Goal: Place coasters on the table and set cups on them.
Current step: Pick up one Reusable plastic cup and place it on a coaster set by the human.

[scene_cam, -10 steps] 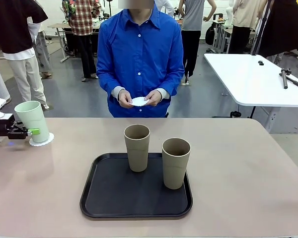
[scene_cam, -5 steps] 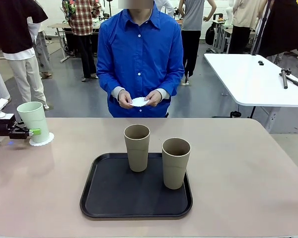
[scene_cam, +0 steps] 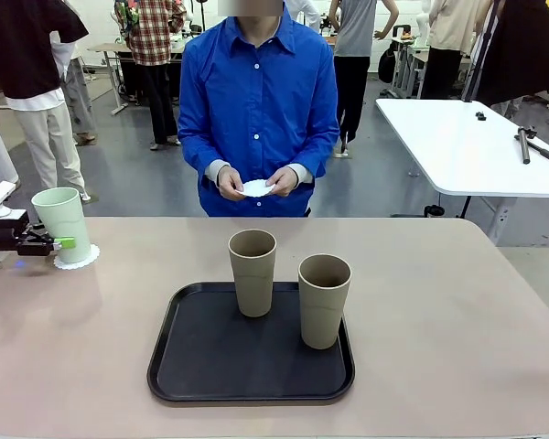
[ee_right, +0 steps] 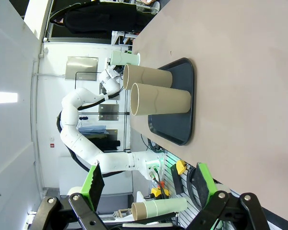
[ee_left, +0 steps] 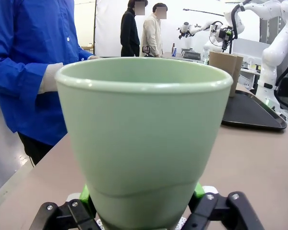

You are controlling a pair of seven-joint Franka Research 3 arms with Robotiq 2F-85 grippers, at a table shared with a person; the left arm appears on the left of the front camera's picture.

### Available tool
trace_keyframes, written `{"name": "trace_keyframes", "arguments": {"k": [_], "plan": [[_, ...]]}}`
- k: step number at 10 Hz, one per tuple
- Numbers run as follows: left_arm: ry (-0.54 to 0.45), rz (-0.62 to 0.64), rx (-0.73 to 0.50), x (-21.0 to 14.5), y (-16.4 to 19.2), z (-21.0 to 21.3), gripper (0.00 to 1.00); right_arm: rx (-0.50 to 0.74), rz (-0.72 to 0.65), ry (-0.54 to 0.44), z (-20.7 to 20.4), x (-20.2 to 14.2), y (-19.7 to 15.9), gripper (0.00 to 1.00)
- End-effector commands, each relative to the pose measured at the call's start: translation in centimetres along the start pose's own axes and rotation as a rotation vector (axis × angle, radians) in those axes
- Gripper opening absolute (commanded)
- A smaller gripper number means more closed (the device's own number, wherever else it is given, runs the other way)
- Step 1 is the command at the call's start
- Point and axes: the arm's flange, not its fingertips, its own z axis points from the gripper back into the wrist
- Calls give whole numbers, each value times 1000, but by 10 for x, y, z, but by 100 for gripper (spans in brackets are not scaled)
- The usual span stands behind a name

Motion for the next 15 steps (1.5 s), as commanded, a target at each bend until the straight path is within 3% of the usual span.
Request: {"name": "trace_keyframes", "arguments": {"k": [1, 15], "plan": [[1, 23, -18, 4, 4, -1, 100, 11, 9, -2, 0, 0, 1, 100], [7, 87, -43, 8, 12, 9, 100, 11, 9, -2, 0, 0, 1, 100]]}}
